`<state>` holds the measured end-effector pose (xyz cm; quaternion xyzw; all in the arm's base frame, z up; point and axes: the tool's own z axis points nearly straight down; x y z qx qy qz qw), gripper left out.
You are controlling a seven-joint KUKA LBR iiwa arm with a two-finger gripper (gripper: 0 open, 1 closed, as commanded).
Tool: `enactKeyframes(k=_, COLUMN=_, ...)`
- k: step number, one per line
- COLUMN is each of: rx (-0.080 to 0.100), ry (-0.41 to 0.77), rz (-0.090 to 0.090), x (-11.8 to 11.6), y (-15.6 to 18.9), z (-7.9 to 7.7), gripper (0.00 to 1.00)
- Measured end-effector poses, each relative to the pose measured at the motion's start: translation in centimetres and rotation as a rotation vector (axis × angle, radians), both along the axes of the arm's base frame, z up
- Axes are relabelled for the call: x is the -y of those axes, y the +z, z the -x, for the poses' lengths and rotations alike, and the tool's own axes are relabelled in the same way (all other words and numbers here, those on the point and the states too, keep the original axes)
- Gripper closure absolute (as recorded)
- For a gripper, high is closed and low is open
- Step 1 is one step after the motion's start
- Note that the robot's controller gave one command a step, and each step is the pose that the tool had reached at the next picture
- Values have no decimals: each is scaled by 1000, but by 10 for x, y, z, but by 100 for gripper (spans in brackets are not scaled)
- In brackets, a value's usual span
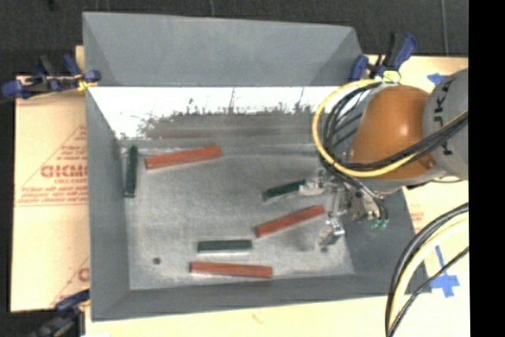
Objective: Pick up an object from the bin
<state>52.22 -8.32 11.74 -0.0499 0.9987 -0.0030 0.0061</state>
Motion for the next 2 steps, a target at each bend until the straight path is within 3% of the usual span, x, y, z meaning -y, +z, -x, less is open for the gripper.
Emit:
enactKeyframes(k=1, rx=-4, ry=108, rz=-1, x=-24, y=-38, z=-34, gripper=0)
enactKeyframes(k=2, rx=-11, ry=55, rz=-7, x=-28, y=0, z=-36, gripper=0)
